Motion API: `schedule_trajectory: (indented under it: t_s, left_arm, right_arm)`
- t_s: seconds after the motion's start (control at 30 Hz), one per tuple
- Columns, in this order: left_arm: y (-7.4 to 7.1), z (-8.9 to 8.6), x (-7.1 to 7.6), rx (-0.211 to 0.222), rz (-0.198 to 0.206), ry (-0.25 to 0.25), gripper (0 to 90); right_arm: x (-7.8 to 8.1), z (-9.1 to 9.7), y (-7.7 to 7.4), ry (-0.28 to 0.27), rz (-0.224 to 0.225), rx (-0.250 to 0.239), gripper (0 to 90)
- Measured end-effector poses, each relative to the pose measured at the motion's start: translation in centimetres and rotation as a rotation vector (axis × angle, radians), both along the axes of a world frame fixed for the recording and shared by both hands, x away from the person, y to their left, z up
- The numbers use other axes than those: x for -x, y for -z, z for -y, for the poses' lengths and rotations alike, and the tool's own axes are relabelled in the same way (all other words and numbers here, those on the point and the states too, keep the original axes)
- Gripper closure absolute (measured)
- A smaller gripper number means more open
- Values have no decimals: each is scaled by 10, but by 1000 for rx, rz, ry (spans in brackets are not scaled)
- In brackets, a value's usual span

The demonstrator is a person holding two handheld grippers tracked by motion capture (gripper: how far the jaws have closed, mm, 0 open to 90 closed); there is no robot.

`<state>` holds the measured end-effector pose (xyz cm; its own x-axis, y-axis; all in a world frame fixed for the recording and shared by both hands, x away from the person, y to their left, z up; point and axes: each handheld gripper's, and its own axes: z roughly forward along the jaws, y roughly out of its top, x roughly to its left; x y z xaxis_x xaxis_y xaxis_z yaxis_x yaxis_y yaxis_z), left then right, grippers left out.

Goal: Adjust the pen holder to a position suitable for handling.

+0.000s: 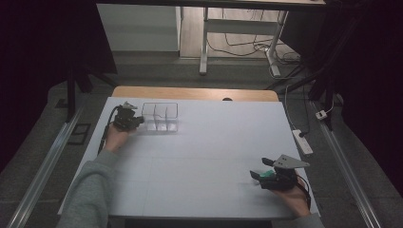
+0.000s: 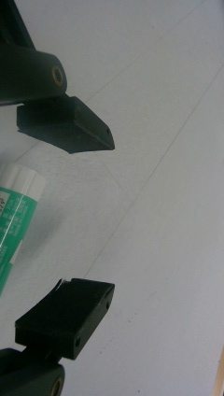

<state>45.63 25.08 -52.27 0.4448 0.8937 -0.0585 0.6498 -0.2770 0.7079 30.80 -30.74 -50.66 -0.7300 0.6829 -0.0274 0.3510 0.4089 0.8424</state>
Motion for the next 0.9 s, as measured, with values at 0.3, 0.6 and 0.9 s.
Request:
schedule_trajectory:
  t_s: [0.3,0.6,0.9]
  left_arm:
    - [1,0,-1,7,-11,-8,891]
    - [1,7,-2,16,-16,17,891]
    - [0,22,-4,5,-16,55,891]
  right_arm:
    - [0,-1,1,-9,-2,-2,266]
    - [-1,-2,1,-12,-4,-12,265]
    - [-1,-3,2,-24,-11,1,266]
